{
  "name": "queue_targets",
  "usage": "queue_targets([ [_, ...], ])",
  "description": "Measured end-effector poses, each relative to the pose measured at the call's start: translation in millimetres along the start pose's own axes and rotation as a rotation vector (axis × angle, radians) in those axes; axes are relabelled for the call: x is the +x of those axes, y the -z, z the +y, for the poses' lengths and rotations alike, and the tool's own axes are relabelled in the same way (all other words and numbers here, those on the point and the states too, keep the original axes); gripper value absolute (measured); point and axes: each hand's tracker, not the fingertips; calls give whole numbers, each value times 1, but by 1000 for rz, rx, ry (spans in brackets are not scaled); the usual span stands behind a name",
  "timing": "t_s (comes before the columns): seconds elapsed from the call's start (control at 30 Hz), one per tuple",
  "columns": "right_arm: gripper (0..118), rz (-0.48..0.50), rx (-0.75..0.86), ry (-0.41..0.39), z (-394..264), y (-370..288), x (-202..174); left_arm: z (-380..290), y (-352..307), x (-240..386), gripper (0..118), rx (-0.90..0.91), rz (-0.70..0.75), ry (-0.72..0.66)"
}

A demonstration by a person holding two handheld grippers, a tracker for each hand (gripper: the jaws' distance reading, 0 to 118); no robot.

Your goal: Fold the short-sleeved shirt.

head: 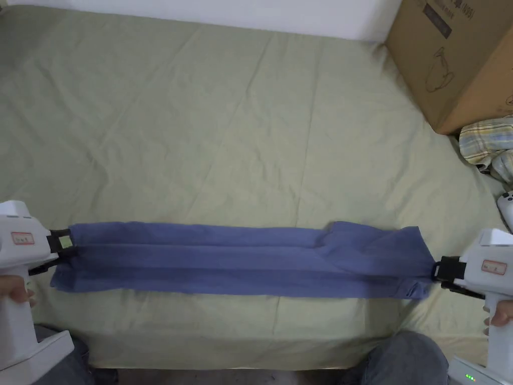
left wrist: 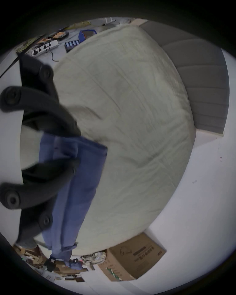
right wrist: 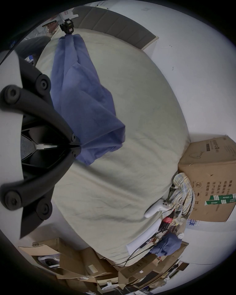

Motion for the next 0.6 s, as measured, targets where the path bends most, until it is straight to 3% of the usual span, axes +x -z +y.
queue_targets([
  [0.03,5,-8,2,7,-3,0,2,-1,-1,-1,66,17,43,-4],
  [0.1,50,-29,7,1,-5,-11,-6,4,-10,-3,93,60,73,3],
  [0.2,74,-104,94,-121,7,-36,-15,17,-33,5,102,177,86,42],
  [0.23,90,-118,153,-149,11,-48,-21,23,-43,10,108,231,80,74],
  [0.27,95,-115,230,-161,16,-61,-26,26,-54,18,111,286,88,122],
  [0.4,97,-59,538,-200,22,-113,-57,26,-88,54,111,537,135,324],
  [0.47,106,-31,686,-223,17,-133,-77,20,-103,72,113,626,116,394],
  [0.53,114,-12,785,-219,11,-145,-95,14,-110,83,113,692,93,438],
  [0.6,114,23,834,-204,5,-151,-111,5,-115,94,111,763,78,465],
])
